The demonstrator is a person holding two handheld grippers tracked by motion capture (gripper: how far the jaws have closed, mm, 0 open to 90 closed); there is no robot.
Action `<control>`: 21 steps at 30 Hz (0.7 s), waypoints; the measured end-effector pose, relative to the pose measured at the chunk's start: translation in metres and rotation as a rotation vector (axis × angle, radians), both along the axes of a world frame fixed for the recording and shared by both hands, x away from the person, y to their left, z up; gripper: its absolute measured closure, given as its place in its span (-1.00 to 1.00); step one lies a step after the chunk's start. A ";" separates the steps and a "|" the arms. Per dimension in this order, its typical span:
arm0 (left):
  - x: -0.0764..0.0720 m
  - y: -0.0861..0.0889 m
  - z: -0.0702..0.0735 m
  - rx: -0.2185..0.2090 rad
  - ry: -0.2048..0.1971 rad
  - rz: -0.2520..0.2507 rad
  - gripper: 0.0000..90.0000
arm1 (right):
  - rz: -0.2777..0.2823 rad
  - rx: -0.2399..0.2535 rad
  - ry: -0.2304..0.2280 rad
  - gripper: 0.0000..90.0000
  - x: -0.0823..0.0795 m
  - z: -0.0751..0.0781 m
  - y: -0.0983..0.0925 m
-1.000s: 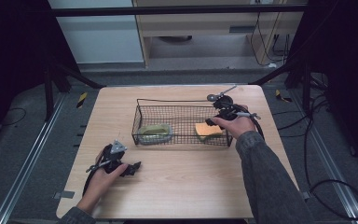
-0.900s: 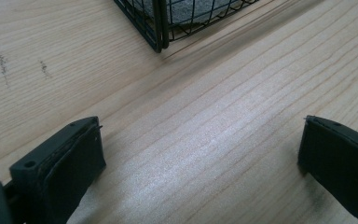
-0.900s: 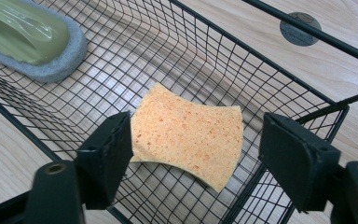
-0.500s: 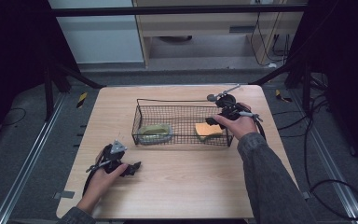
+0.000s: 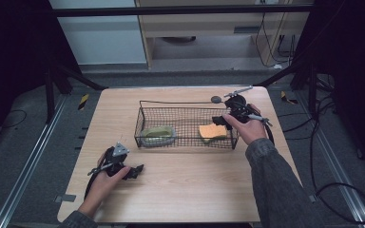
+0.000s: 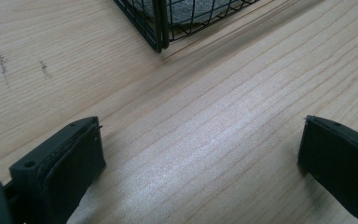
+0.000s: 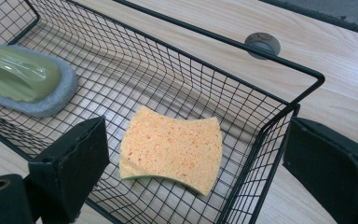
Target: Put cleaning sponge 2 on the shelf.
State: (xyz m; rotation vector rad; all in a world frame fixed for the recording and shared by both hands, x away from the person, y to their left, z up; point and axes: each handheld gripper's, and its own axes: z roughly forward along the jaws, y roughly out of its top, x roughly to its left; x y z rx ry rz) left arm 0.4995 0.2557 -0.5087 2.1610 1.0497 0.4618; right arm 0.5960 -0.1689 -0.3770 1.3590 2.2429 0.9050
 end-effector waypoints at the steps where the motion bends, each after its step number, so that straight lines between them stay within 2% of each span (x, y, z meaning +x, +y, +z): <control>1: 0.000 0.000 0.000 0.000 0.000 0.000 -1.00 | 0.000 0.000 0.000 -0.84 0.000 0.000 0.000; 10: 0.000 0.000 0.000 0.000 0.000 0.001 -1.00 | -0.008 0.035 -0.015 -0.85 -0.013 0.004 -0.015; 21: 0.000 0.000 0.000 0.000 0.000 0.001 -1.00 | -0.025 0.049 -0.047 -0.85 -0.034 0.003 -0.036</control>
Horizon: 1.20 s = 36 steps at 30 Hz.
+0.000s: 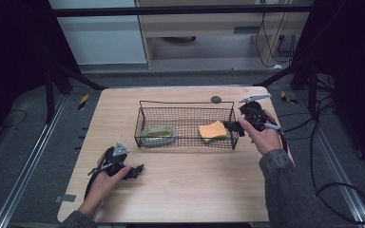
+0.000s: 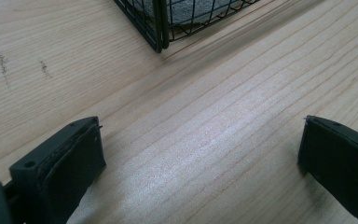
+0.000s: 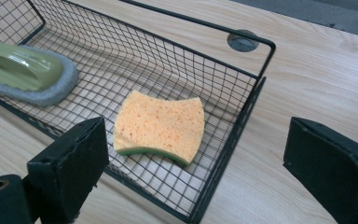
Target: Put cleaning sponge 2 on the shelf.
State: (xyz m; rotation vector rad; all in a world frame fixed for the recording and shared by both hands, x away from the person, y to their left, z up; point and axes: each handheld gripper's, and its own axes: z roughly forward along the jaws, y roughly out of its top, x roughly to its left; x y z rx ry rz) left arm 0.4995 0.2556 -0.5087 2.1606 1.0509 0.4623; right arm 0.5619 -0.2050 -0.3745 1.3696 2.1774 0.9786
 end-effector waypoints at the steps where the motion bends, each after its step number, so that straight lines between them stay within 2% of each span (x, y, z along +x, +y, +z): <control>1: 0.000 0.000 0.000 0.000 0.000 0.000 -1.00 | 0.000 -0.001 -0.001 -0.84 -0.002 -0.001 -0.002; 5: 0.000 0.000 0.000 0.000 0.000 0.000 -1.00 | -0.026 0.033 0.007 -0.81 -0.014 -0.007 -0.017; 10: 0.000 0.000 0.000 0.000 0.000 0.000 -1.00 | -0.050 0.041 0.005 -0.79 -0.023 -0.015 -0.030; 14: 0.000 0.000 0.000 -0.001 0.000 0.001 -1.00 | -0.065 0.069 -0.007 -0.78 -0.035 -0.022 -0.049; 16: 0.000 0.000 0.000 -0.001 0.000 0.001 -1.00 | -0.065 0.065 -0.008 -0.78 -0.037 -0.025 -0.053; 19: 0.000 0.000 0.000 -0.001 0.000 0.001 -1.00 | -0.083 0.048 -0.013 -0.78 -0.046 -0.040 -0.067; 20: 0.000 0.000 0.000 -0.001 0.000 0.001 -1.00 | -0.083 0.048 -0.013 -0.78 -0.046 -0.040 -0.067; 21: 0.000 0.000 0.000 -0.001 0.000 0.001 -1.00 | -0.088 0.032 -0.003 -0.78 -0.050 -0.050 -0.072; 23: 0.000 0.000 0.000 -0.001 0.000 0.001 -1.00 | -0.088 0.023 -0.001 -0.78 -0.053 -0.059 -0.076; 32: 0.000 0.000 0.000 -0.001 0.000 0.001 -1.00 | -0.100 -0.001 -0.010 -0.77 -0.055 -0.085 -0.083; 36: 0.000 0.000 0.000 -0.001 0.000 0.001 -1.00 | -0.100 0.015 0.007 -0.77 -0.054 -0.093 -0.081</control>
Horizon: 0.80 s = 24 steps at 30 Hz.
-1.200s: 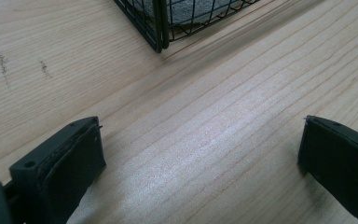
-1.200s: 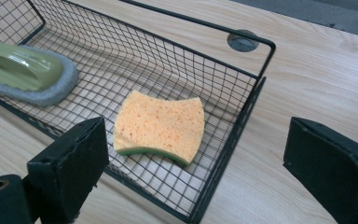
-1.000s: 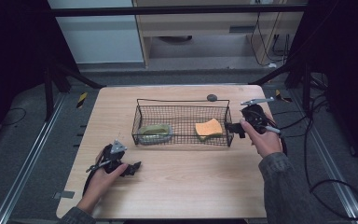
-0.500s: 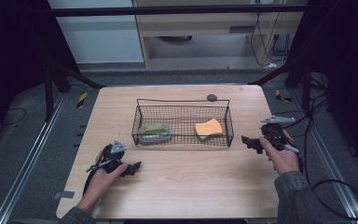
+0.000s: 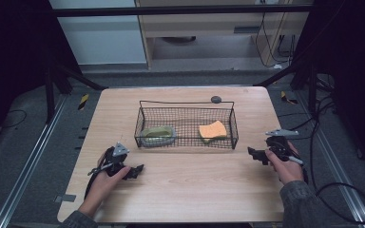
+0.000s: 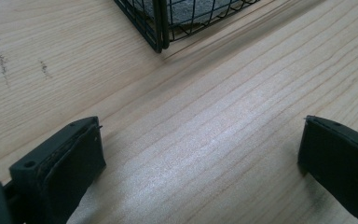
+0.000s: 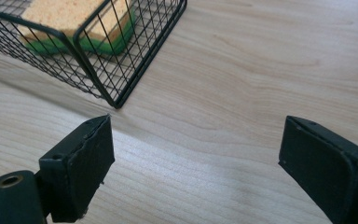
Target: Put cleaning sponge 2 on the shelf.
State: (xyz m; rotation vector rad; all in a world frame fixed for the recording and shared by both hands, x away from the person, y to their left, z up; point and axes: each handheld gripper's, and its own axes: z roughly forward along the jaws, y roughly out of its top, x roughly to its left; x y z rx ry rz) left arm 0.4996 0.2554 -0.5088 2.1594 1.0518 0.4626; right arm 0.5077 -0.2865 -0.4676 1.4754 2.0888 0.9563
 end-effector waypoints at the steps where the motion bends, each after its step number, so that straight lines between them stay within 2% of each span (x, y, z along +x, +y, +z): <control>1: 0.000 0.000 0.000 0.000 0.000 0.000 -1.00 | 0.007 -0.014 0.013 -0.76 0.001 -0.005 0.002; 5: 0.000 0.000 0.000 0.000 0.000 0.000 -1.00 | 0.002 -0.010 0.030 -0.76 0.004 -0.016 0.004; 8: 0.000 0.000 0.000 0.000 0.000 0.000 -1.00 | -0.007 -0.004 0.025 -0.76 0.006 -0.020 0.003; 13: 0.000 0.000 0.000 0.000 0.000 0.000 -1.00 | -0.080 0.000 0.009 -0.75 0.016 -0.029 -0.001; 19: 0.000 0.000 0.000 -0.001 0.000 0.000 -1.00 | -0.124 0.015 0.003 -0.76 0.029 -0.032 -0.006; 24: 0.000 0.000 0.000 -0.001 0.000 0.000 -1.00 | -0.125 0.030 0.009 -0.79 0.035 -0.034 -0.006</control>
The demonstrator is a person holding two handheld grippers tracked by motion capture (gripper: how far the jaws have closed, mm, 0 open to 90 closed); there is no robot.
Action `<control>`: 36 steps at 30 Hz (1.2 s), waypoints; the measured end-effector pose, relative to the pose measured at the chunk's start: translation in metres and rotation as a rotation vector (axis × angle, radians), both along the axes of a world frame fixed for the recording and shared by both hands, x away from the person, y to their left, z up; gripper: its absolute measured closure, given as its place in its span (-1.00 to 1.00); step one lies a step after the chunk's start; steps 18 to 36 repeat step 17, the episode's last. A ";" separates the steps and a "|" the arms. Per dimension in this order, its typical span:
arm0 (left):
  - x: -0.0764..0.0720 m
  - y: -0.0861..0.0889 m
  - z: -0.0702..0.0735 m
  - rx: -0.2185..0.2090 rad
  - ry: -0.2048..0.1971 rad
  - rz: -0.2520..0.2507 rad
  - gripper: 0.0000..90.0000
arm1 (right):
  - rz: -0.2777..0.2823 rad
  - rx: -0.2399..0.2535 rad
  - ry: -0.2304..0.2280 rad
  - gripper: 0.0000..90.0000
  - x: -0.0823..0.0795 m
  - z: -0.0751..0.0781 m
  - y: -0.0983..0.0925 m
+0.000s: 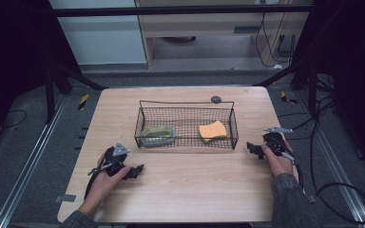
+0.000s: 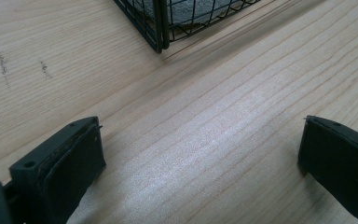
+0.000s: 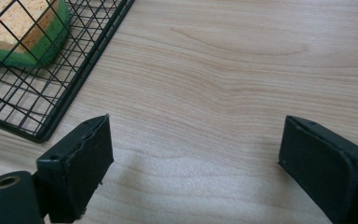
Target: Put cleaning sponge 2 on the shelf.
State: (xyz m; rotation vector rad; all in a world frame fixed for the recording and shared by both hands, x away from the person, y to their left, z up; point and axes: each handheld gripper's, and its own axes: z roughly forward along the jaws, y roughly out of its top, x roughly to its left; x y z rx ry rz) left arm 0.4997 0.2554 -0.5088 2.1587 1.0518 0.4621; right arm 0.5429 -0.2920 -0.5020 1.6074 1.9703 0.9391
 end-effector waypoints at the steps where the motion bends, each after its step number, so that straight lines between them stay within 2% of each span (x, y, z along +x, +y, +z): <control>1: 0.000 0.000 0.000 0.000 0.000 0.000 -1.00 | -0.004 0.002 0.000 -0.79 0.001 -0.002 0.001; 4: 0.000 0.000 0.000 0.000 0.000 0.000 -1.00 | -0.005 -0.005 0.001 -0.83 0.002 -0.005 0.002; 7: 0.000 0.000 0.000 0.001 0.000 -0.002 -1.00 | -0.007 -0.025 -0.017 -0.87 0.002 -0.008 0.007; 10: 0.000 0.000 0.000 0.000 -0.001 0.000 -1.00 | 0.014 -0.092 -0.023 -0.90 0.002 -0.010 0.013; 36: 0.000 0.000 0.000 0.001 0.000 -0.001 -1.00 | 0.027 -0.090 -0.025 -0.90 -0.001 -0.010 0.016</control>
